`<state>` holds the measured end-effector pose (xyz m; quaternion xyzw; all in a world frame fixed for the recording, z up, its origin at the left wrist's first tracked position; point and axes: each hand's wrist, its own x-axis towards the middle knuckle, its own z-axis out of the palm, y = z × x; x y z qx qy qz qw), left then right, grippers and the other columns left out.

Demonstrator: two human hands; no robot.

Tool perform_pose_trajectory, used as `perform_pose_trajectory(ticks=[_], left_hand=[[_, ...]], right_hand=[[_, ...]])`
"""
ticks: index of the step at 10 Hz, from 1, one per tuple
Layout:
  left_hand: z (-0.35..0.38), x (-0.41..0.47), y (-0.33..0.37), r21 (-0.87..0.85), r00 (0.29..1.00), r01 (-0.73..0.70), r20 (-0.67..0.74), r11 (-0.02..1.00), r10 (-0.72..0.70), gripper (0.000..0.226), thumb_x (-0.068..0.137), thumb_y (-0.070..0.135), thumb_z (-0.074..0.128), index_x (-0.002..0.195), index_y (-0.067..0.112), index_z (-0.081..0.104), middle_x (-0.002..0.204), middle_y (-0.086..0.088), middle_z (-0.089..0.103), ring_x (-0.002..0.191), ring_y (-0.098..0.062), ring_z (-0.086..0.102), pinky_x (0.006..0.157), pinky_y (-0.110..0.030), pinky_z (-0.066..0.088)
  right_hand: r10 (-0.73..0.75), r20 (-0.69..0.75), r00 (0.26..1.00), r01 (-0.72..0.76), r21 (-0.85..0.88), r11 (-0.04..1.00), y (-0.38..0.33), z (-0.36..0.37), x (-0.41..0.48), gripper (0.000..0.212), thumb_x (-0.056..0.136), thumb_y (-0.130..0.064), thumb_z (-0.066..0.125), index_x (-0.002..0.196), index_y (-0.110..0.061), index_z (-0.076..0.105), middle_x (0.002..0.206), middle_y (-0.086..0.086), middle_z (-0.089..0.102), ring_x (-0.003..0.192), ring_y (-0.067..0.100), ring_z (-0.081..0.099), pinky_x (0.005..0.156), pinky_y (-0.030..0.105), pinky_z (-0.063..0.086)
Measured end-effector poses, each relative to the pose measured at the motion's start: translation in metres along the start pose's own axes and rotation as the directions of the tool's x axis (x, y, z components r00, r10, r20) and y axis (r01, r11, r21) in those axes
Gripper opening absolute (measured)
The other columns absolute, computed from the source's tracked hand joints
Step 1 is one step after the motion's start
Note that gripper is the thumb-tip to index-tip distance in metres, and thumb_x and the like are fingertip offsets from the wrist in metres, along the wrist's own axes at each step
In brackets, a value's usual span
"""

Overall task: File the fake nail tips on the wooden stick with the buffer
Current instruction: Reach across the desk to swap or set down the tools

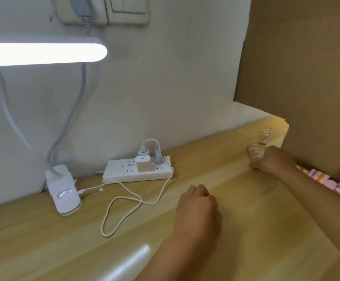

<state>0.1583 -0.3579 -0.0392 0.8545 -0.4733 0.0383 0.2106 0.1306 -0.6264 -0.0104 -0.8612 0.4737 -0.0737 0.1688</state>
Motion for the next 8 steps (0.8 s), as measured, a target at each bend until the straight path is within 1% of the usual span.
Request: perform_pose_trajectory(ticks=[1,2,3,4,5,6,7,8], left_hand=[[0.006,0.024,-0.003,0.031,0.999,-0.018,-0.027,0.999,0.019,0.026,0.09,0.021,0.047,0.095,0.01,0.07,0.109,-0.003,0.058,0.102,-0.025,0.046,0.085,-0.036,0.038],[0.013,0.039,-0.004,0.039,0.999,-0.021,-0.049,0.999,0.023,0.026,0.088,0.022,0.046,0.088,0.009,0.069,0.102,-0.003,0.061,0.098,-0.024,0.047,0.084,-0.036,0.039],[0.017,0.046,-0.009,-0.022,0.998,-0.006,-0.061,1.0,0.005,0.026,0.087,0.024,0.047,0.078,0.011,0.067,0.09,-0.001,0.063,0.091,-0.02,0.046,0.083,-0.034,0.04],[0.018,0.047,-0.013,-0.053,0.998,-0.003,-0.056,0.999,0.0,0.025,0.087,0.026,0.048,0.073,0.014,0.065,0.085,0.002,0.063,0.086,-0.017,0.043,0.077,-0.031,0.039],[0.017,0.047,-0.015,-0.073,0.999,-0.01,-0.048,0.997,0.007,0.023,0.085,0.025,0.049,0.072,0.014,0.065,0.084,0.002,0.062,0.084,-0.017,0.042,0.079,-0.031,0.04],[0.018,0.045,-0.015,-0.065,0.999,-0.019,-0.045,0.998,0.016,0.022,0.085,0.023,0.049,0.069,0.014,0.061,0.083,0.0,0.062,0.083,-0.019,0.045,0.089,-0.035,0.04],[0.017,0.048,-0.016,-0.054,0.998,-0.049,-0.045,0.997,0.047,0.02,0.085,0.022,0.048,0.068,0.016,0.057,0.082,-0.002,0.062,0.083,-0.021,0.044,0.085,-0.035,0.041],[0.007,0.039,-0.014,-0.075,0.996,-0.085,0.005,0.994,0.086,0.021,0.086,0.021,0.048,0.075,0.015,0.064,0.085,-0.002,0.065,0.088,-0.022,0.045,0.079,-0.034,0.04]], right_hand=[[0.04,-0.027,0.999,-0.039,0.019,0.999,-0.011,0.009,0.03,0.038,0.091,-0.027,0.07,0.118,-0.002,0.061,0.116,0.019,0.064,0.102,0.034,0.061,0.069,0.03,0.041],[0.107,-0.07,0.992,-0.106,0.02,0.994,-0.012,0.013,0.052,0.037,0.097,-0.025,0.06,0.128,-0.004,0.057,0.129,0.019,0.06,0.117,0.038,0.059,0.082,0.036,0.047],[0.129,-0.115,0.985,-0.13,-0.007,0.991,-0.008,0.015,0.069,0.043,0.102,-0.024,0.053,0.142,-0.007,0.049,0.135,0.019,0.057,0.123,0.038,0.056,0.091,0.039,0.047],[0.105,-0.121,0.987,-0.111,-0.038,0.993,-0.003,0.017,0.085,0.048,0.102,-0.025,0.05,0.146,-0.005,0.043,0.14,0.021,0.054,0.126,0.039,0.054,0.094,0.04,0.047],[0.08,-0.119,0.99,-0.092,-0.101,0.991,-0.001,0.018,0.096,0.05,0.102,-0.031,0.051,0.143,-0.003,0.047,0.142,0.021,0.051,0.125,0.039,0.054,0.095,0.041,0.049],[0.037,-0.122,0.992,-0.055,-0.148,0.987,0.002,0.019,0.101,0.053,0.105,-0.029,0.044,0.15,-0.001,0.038,0.152,0.021,0.041,0.136,0.038,0.046,0.104,0.043,0.045],[0.058,-0.108,0.992,-0.075,-0.161,0.984,0.007,0.021,0.112,0.051,0.107,-0.017,0.035,0.151,0.006,0.03,0.158,0.021,0.034,0.146,0.032,0.034,0.117,0.04,0.032],[0.052,-0.093,0.994,-0.064,-0.14,0.988,0.002,0.017,0.109,0.059,0.108,-0.024,0.036,0.157,0.002,0.016,0.165,0.018,0.019,0.152,0.029,0.023,0.12,0.039,0.028]])
